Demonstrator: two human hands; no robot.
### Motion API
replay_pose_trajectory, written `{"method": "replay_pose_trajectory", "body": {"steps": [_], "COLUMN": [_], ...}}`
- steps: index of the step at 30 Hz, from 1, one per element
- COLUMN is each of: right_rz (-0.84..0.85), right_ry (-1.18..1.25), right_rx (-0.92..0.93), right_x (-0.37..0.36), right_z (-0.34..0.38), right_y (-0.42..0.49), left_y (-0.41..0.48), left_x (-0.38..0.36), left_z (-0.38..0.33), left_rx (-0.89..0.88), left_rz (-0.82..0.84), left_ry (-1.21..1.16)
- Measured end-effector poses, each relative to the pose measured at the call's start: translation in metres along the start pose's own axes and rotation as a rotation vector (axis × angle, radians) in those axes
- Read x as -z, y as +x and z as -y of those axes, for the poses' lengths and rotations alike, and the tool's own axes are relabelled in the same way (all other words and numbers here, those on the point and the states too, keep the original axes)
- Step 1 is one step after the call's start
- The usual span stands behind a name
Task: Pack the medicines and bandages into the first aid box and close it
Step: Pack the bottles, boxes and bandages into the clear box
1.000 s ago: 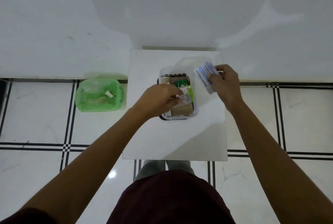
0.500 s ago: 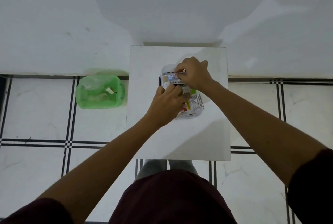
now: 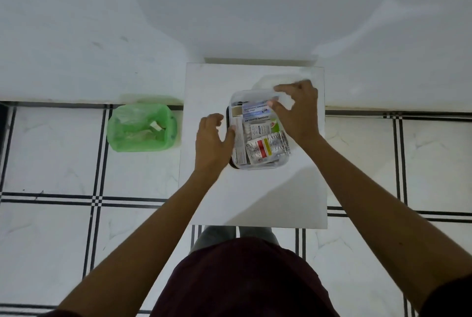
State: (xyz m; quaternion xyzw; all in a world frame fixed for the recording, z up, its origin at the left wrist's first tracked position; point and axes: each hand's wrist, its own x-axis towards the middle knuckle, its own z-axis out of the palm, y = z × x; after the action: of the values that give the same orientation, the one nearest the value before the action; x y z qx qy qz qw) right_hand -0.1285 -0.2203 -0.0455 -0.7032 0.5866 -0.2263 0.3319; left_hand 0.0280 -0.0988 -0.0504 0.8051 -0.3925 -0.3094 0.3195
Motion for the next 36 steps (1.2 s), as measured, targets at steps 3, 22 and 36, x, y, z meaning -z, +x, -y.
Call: {"method": "replay_pose_trajectory", "body": {"steps": [3,22,36], "right_rz": [0.024,0.373,0.182], "right_ry": [0.125,0.409,-0.015], "right_rx": [-0.309,-0.659,-0.378], "right_x": [0.002,0.029,0.016], "right_z": [-0.002,-0.012,-0.007], "right_y": [-0.017,-0.047,-0.089], "left_y": [0.015,0.023,0.021], "left_x": [0.002,0.003,-0.002], "left_z": [-0.002,-0.018,-0.011], "left_rx": [0.239,0.308,0.293], "left_rz": [0.178,0.348,0.318], "left_ry": [-0.124,-0.094,-0.084]}}
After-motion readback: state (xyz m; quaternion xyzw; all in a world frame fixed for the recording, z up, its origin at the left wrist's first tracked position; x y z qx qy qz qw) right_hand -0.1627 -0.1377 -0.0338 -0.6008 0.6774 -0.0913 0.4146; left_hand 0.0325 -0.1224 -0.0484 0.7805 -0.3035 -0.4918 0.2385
